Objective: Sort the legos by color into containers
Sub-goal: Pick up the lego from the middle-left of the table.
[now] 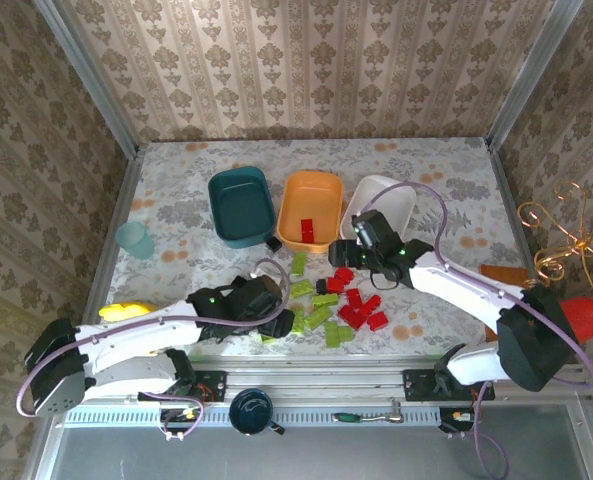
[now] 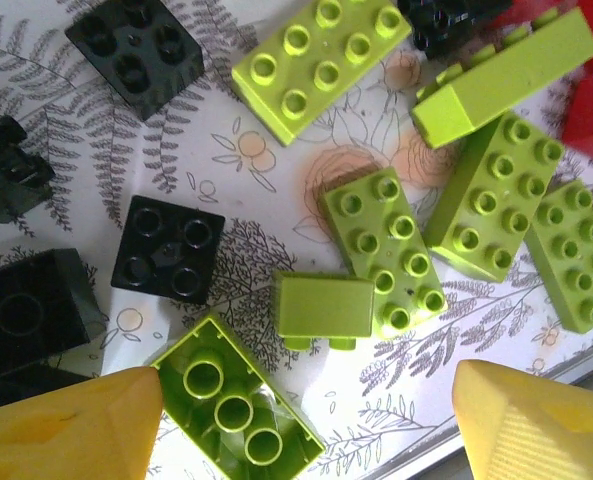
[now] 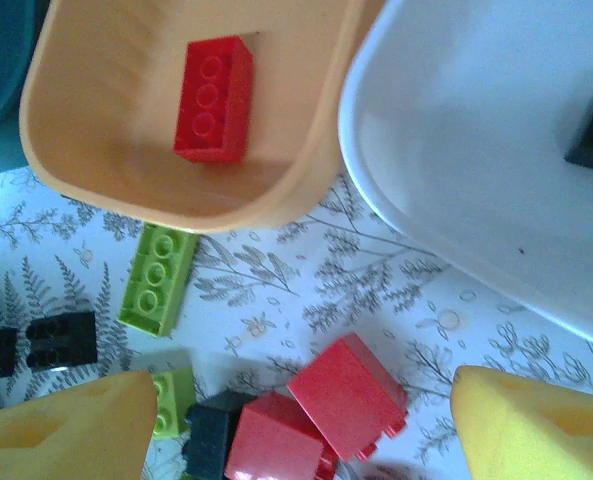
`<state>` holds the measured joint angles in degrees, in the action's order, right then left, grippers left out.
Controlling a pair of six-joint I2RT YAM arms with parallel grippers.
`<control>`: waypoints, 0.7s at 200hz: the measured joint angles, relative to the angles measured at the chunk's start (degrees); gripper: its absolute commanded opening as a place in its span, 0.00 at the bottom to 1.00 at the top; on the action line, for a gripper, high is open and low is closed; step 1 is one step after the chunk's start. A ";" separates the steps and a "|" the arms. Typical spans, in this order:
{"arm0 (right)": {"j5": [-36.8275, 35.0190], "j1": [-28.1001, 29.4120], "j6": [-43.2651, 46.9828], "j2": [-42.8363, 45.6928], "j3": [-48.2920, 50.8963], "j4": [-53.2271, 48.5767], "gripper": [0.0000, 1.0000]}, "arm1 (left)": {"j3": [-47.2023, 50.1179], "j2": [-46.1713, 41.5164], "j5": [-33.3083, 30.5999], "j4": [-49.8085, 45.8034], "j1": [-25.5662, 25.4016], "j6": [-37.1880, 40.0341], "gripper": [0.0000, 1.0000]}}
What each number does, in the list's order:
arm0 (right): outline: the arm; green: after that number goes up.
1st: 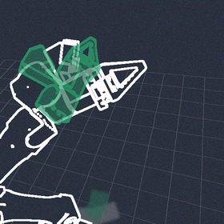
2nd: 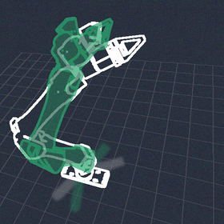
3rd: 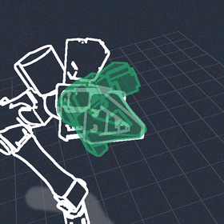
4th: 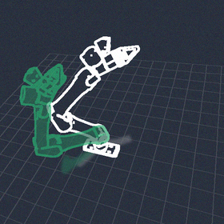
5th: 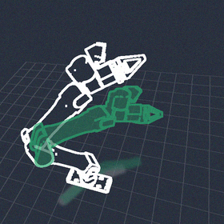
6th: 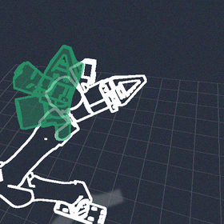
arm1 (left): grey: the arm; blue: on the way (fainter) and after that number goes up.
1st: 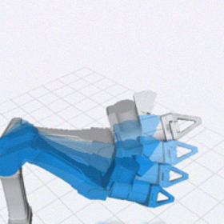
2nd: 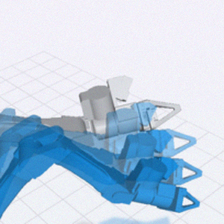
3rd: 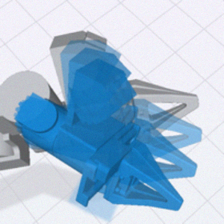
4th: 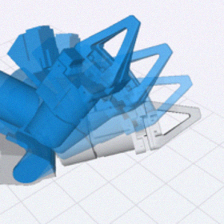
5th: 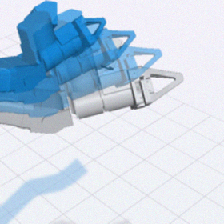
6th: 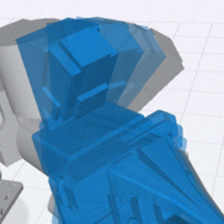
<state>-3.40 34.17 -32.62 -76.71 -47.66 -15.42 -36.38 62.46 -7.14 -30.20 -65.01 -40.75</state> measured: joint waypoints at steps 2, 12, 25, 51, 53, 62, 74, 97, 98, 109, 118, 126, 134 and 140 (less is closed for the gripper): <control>0.02 0.00 -0.11 0.33 0.31 0.07 0.79 | -0.11 0.17 -0.17 -0.13 -0.22 -0.04 0.77; -0.02 0.00 -0.39 2.03 1.51 0.09 0.79 | -0.44 0.72 -0.87 -0.83 -1.25 -0.59 0.78; -0.09 0.00 -0.55 4.00 2.80 0.17 0.79 | -0.44 0.83 -1.62 -1.86 -2.38 -1.68 0.78; -0.72 0.00 -0.61 6.60 4.72 0.52 0.80 | -0.42 1.01 -3.13 -4.04 -5.05 -4.79 0.78; -0.74 0.00 -0.61 6.67 4.81 0.52 0.80 | -0.42 1.09 -3.26 -4.20 -5.31 -5.09 0.78; -0.83 0.00 -0.61 6.91 5.03 0.52 0.80 | -0.39 1.53 -3.74 -4.85 -6.29 -6.27 0.77; -0.85 0.00 -0.61 6.93 5.09 0.55 0.80 | -0.35 2.29 -4.24 -5.55 -7.39 -7.78 0.77; -0.85 -0.09 -0.61 7.10 5.60 1.01 0.81 | 0.52 2.82 -4.94 -6.32 -8.52 -10.36 0.79; -0.85 -0.11 -0.61 7.10 5.64 1.03 0.81 | 0.59 2.82 -4.94 -6.38 -8.52 -10.49 0.79; -0.85 -0.17 -0.59 7.23 6.03 1.14 0.81 | 1.16 2.84 -5.25 -6.54 -8.57 -11.23 0.80; -0.85 -0.28 -0.59 7.34 6.25 1.11 0.81 | 1.57 2.97 -5.60 -6.56 -8.57 -11.67 0.80; -0.85 -0.44 -0.59 7.48 6.40 1.14 0.81 | 1.81 3.41 -5.79 -6.43 -8.57 -11.93 0.79; -0.85 -0.57 -0.59 7.80 6.54 1.11 0.81 | 1.92 4.15 -5.86 -6.27 -8.50 -12.07 0.77; -0.85 -0.70 -0.59 8.09 6.62 1.11 0.81 | 1.92 4.83 -5.90 -6.05 -8.50 -12.17 0.76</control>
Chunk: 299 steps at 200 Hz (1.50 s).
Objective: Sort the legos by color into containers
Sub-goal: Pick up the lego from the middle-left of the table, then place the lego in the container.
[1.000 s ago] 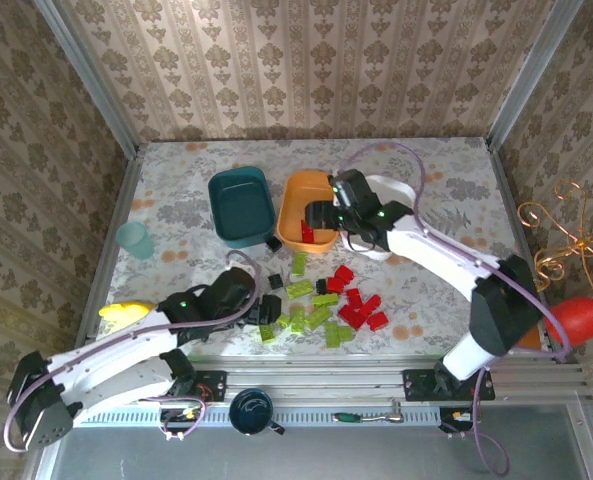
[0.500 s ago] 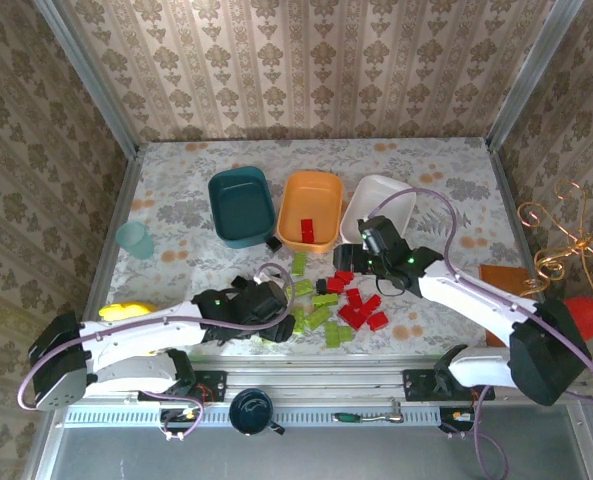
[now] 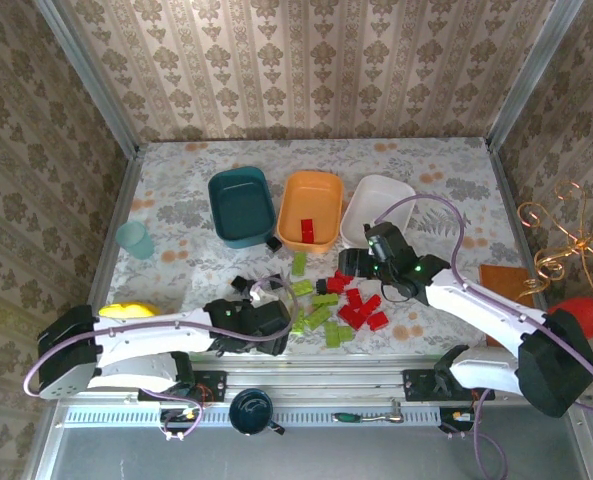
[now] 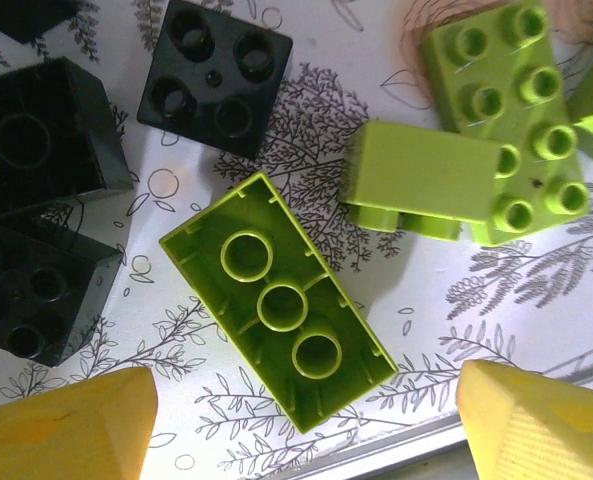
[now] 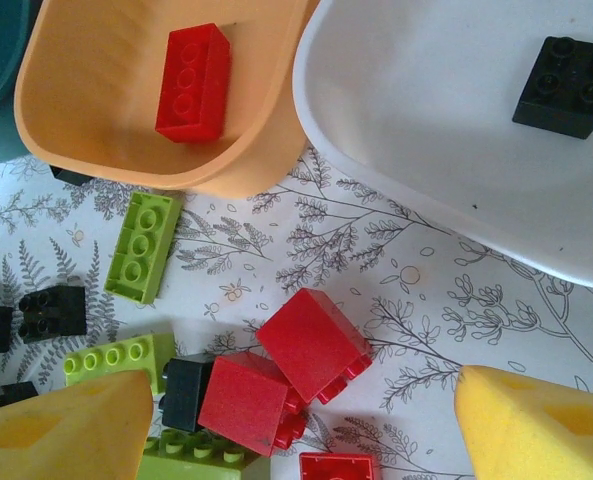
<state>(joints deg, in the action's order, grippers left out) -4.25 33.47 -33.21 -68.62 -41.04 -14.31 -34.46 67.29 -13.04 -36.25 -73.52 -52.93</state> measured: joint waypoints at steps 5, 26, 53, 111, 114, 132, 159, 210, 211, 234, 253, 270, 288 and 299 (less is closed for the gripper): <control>0.00 -0.11 0.00 0.24 0.02 -0.02 0.81 | 0.00 0.68 -0.07 0.28 0.09 -0.07 0.75; 0.00 -0.63 0.02 1.36 0.04 -0.02 0.81 | 0.28 3.26 -0.11 1.81 0.52 -0.17 0.76; 0.00 -1.07 0.04 2.97 0.22 -0.04 0.81 | 1.01 5.27 -0.11 3.54 2.51 0.07 0.76; 0.02 -1.55 0.22 4.42 0.35 -0.13 0.82 | 0.13 9.35 0.39 7.32 5.42 3.32 0.62; 0.02 -1.55 0.22 4.48 0.37 -0.15 0.82 | -0.13 9.75 0.39 7.56 5.40 3.45 0.61; 0.00 -1.66 0.22 4.96 0.83 -0.20 0.82 | -1.33 11.26 0.66 7.58 5.35 4.37 0.52; 0.02 -1.84 0.22 5.31 1.18 -0.59 0.82 | -1.57 11.52 0.70 7.85 5.31 4.52 0.42; 0.02 -2.36 0.22 5.49 1.53 -0.59 0.82 | -0.92 7.69 0.22 6.19 3.61 2.93 0.31; 0.02 -2.36 0.22 5.49 1.55 -0.59 0.82 | -0.92 7.56 0.17 6.10 3.56 2.91 0.31; 0.02 -2.58 0.20 6.03 2.16 -0.61 0.82 | -1.73 1.11 -0.59 3.13 4.00 2.99 0.32; 0.02 -2.67 0.17 6.99 2.78 -0.59 0.82 | -3.98 -5.05 -0.13 1.84 9.53 5.27 0.32; 0.02 -2.69 0.15 7.41 2.97 -0.59 0.82 | -7.26 -8.15 1.09 2.43 19.52 9.66 0.34; 0.02 -2.75 0.00 7.41 3.04 -0.61 0.82 | -12.31 -6.47 3.41 4.87 30.75 14.19 0.33; 0.00 -2.82 -0.04 7.39 3.08 -0.61 0.82 | -15.76 -2.86 4.72 6.54 36.09 16.72 0.33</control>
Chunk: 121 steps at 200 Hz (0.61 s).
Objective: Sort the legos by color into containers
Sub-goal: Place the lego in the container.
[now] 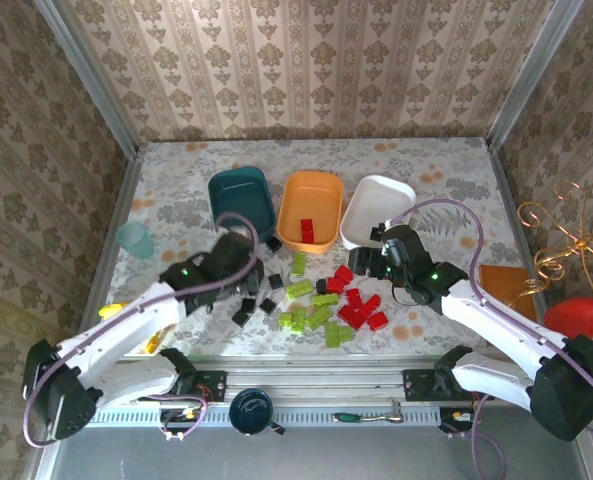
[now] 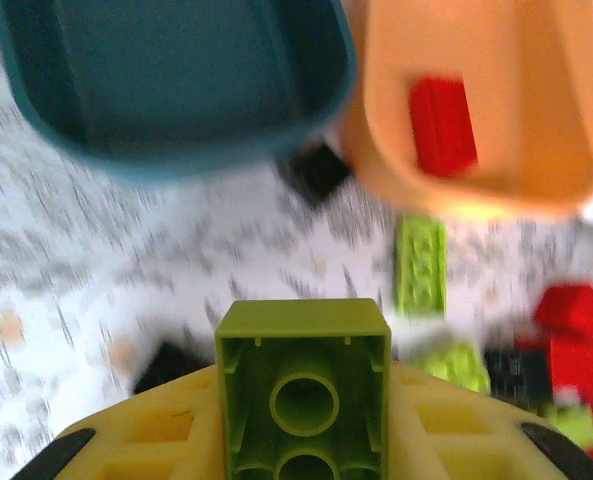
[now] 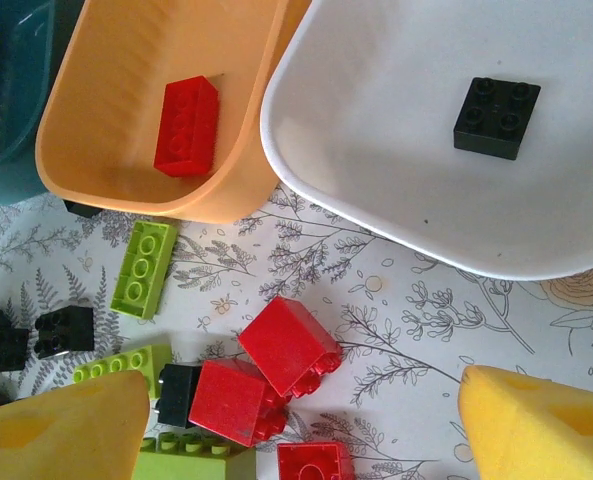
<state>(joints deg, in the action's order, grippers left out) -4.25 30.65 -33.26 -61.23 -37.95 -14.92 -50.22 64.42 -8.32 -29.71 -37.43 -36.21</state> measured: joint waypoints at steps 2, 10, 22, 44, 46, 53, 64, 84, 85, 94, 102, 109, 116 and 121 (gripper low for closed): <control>0.00 -0.02 0.00 0.02 0.04 0.00 0.82 | -0.74 0.76 0.26 0.39 0.83 0.42 0.33; 0.00 -0.02 0.00 0.02 0.15 -0.02 0.82 | -3.54 4.50 1.11 1.75 3.63 2.01 0.32; 0.00 -0.02 -0.02 0.00 0.37 -0.07 0.82 | -7.96 10.99 2.23 3.63 6.95 4.26 0.32; 0.00 -0.02 -0.04 0.02 0.98 -0.44 0.82 | -15.08 22.03 3.39 5.62 10.25 7.10 0.32; 0.00 -0.02 -0.07 0.02 1.01 -0.50 0.82 | -15.67 22.99 3.43 5.73 10.67 7.34 0.32; 0.00 -0.02 -0.17 0.02 1.20 -0.63 0.82 | -17.49 25.79 3.87 5.99 11.52 7.89 0.32; 0.02 -0.02 -0.24 0.11 1.68 -0.66 0.82 | -19.98 29.66 4.15 6.25 12.87 8.48 0.33; 0.02 -0.02 -0.63 0.57 2.54 -1.01 0.82 | -22.97 34.84 4.74 6.69 15.19 8.94 0.37; 0.02 -0.02 -0.66 0.63 2.60 -1.05 0.82 | -23.17 35.23 4.72 6.67 15.32 8.94 0.37; 0.04 -0.02 -0.94 0.98 2.86 -1.27 0.82 | -24.13 36.89 4.94 6.64 16.02 9.03 0.45; 0.04 -0.02 -1.11 1.20 2.93 -1.64 0.82 | -25.00 38.23 5.18 6.62 16.52 9.03 0.53; 0.07 -0.02 -1.25 1.31 2.93 -1.81 0.82 | -25.51 38.95 5.33 6.64 16.65 8.94 0.58; 0.09 -0.02 -1.29 1.40 2.93 -1.99 0.82 | -25.94 39.47 5.57 6.60 16.63 9.01 0.62; 0.13 -0.02 -1.29 1.44 2.93 -2.03 0.82 | -26.10 39.52 5.79 6.62 16.61 9.05 0.64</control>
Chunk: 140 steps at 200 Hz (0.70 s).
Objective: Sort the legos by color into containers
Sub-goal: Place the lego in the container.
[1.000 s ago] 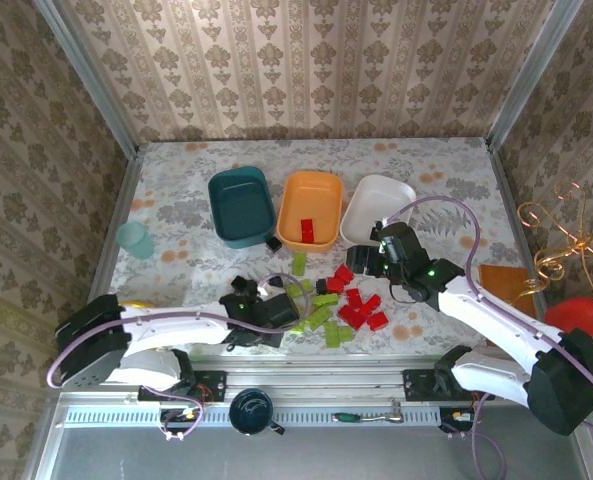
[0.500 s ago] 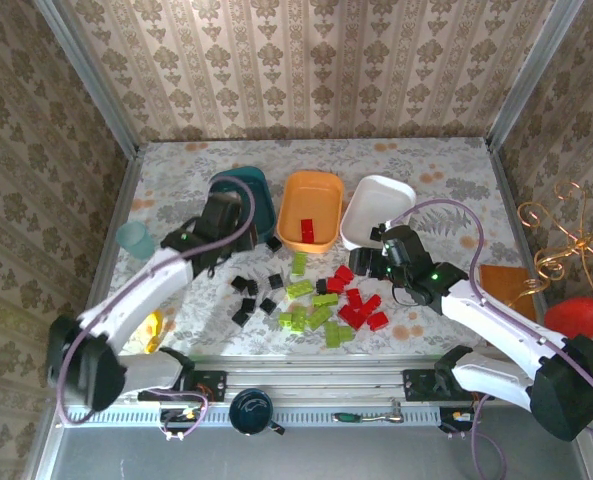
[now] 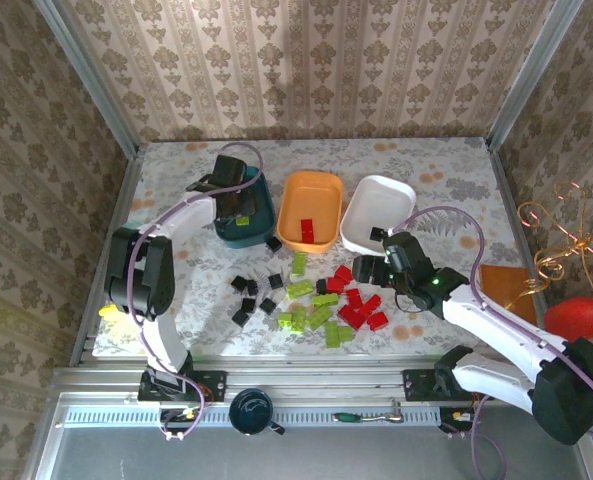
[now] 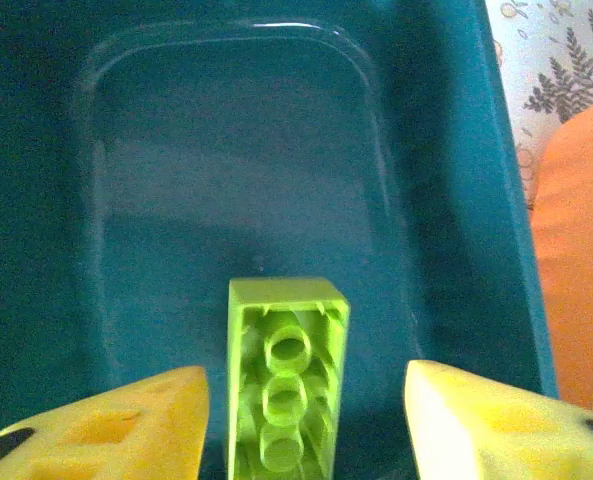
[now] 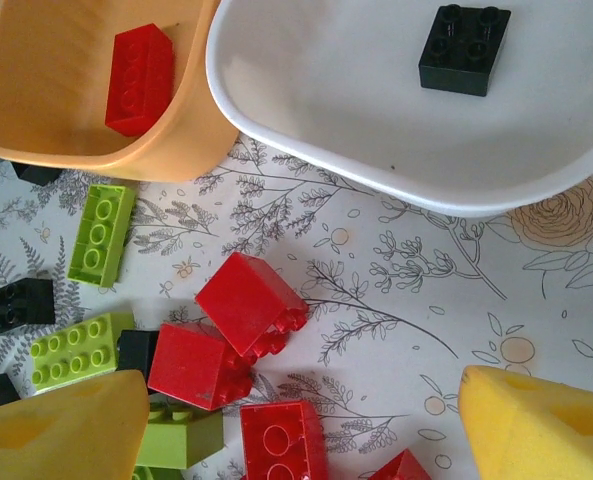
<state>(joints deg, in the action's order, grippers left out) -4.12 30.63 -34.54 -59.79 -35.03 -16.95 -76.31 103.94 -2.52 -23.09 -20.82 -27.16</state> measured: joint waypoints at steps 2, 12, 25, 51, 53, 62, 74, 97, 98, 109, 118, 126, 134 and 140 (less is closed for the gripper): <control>0.04 0.00 0.00 0.02 0.00 0.00 0.82 | -0.09 -0.02 0.04 0.00 -0.07 -0.04 0.65; 0.11 0.00 0.00 0.09 0.00 -0.02 0.82 | -0.24 -0.39 0.70 0.07 -0.15 -0.04 0.69; 0.13 0.00 0.00 0.31 0.02 -0.13 0.82 | -0.04 -1.73 1.33 0.33 -0.55 -0.17 0.72; 0.13 0.00 0.00 0.68 0.31 -0.22 0.83 | 4.66 -10.27 1.81 2.16 -2.21 -0.31 0.74; 0.13 0.00 0.00 0.68 0.37 -0.22 0.83 | 5.01 -10.86 1.79 2.27 -2.40 -0.31 0.74; 0.15 0.00 0.00 0.70 0.61 -0.24 0.83 | 7.91 -15.17 1.66 2.99 -4.09 -0.44 0.75; 0.24 0.00 0.00 0.70 0.90 -0.39 0.83 | 12.07 -20.76 1.22 3.76 -7.34 -0.68 0.76; 0.35 0.00 0.00 0.70 1.14 -0.37 0.83 | 21.27 -29.97 0.83 3.76 -14.40 -1.77 0.76; 0.35 0.00 0.00 0.70 1.14 -0.37 0.83 | 21.59 -30.25 0.85 3.69 -14.64 -1.86 0.76; 0.35 0.00 0.00 0.70 1.42 -0.15 0.83 | 26.62 -33.79 0.35 2.91 -17.46 -3.08 0.76; 0.35 0.00 0.00 0.70 1.81 0.07 0.83 | 30.56 -36.54 -0.09 1.62 -19.28 -4.33 0.76; 0.35 0.00 0.00 0.70 2.16 0.11 0.83 | 34.47 -39.36 -0.74 0.39 -21.00 -5.88 0.76; 0.37 0.00 -0.02 0.70 2.62 0.17 0.83 | 37.92 -42.25 -1.44 -1.44 -22.60 -7.50 0.76; 0.39 0.00 -0.02 0.70 2.93 0.17 0.83 | 40.22 -44.57 -1.97 -2.86 -23.82 -8.79 0.76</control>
<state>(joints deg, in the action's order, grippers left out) -3.73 30.63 -34.57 -59.09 -32.10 -16.78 -36.10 59.37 -4.49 -25.96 -44.64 -35.94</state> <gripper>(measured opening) 0.826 0.761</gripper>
